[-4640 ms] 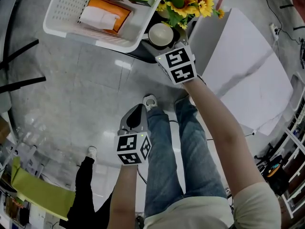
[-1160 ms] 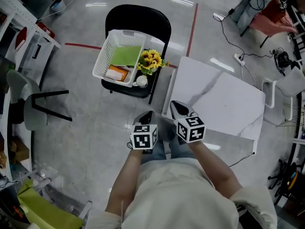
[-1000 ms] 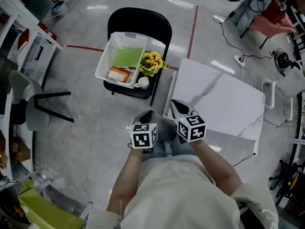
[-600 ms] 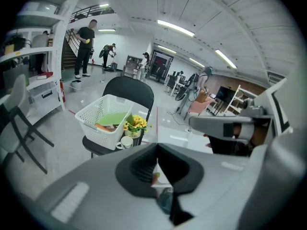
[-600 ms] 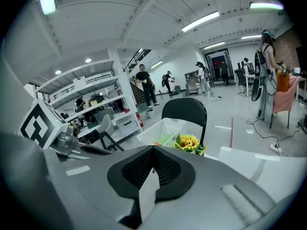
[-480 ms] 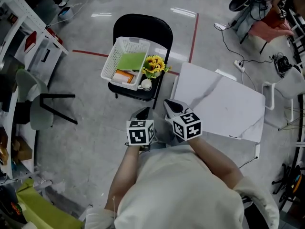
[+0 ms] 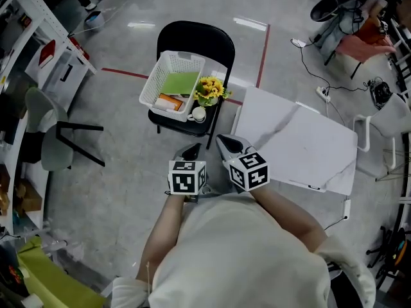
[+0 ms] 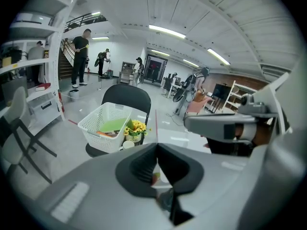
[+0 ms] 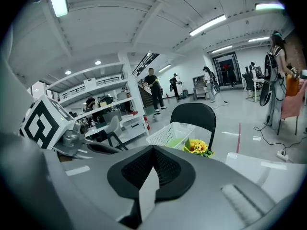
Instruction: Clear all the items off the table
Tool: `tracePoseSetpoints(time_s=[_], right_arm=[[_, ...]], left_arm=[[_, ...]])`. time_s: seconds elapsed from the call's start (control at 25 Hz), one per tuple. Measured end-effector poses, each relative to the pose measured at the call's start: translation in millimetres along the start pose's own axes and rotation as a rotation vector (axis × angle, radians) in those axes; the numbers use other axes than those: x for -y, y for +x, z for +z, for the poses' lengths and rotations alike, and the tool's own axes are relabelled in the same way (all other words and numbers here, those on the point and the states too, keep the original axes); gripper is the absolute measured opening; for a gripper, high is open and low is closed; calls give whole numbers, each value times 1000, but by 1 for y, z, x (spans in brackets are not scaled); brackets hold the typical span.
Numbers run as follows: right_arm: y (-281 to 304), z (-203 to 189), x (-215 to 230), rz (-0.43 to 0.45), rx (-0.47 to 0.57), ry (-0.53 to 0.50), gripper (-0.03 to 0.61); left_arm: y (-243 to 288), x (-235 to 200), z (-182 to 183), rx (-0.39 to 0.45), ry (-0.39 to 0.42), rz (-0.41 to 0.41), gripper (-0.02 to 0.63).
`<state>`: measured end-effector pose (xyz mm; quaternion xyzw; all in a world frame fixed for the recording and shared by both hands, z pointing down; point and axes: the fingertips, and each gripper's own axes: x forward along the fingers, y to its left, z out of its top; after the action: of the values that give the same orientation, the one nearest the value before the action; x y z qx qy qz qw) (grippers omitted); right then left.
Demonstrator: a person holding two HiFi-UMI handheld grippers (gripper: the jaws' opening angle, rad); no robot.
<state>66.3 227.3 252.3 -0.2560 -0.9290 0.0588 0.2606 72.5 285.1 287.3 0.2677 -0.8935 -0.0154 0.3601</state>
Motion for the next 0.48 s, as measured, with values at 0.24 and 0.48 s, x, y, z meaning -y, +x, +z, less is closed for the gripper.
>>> tracePoseSetpoints(time_s=[0.24,0.48], right_arm=[[2,0,-9,13,-1,-6,-2],[3,-4,-15,10,-3,-16,-2]], left_arm=[[-7,-3,-2,4,3,5,9],[-12,-8,-7,6,3,7,9]])
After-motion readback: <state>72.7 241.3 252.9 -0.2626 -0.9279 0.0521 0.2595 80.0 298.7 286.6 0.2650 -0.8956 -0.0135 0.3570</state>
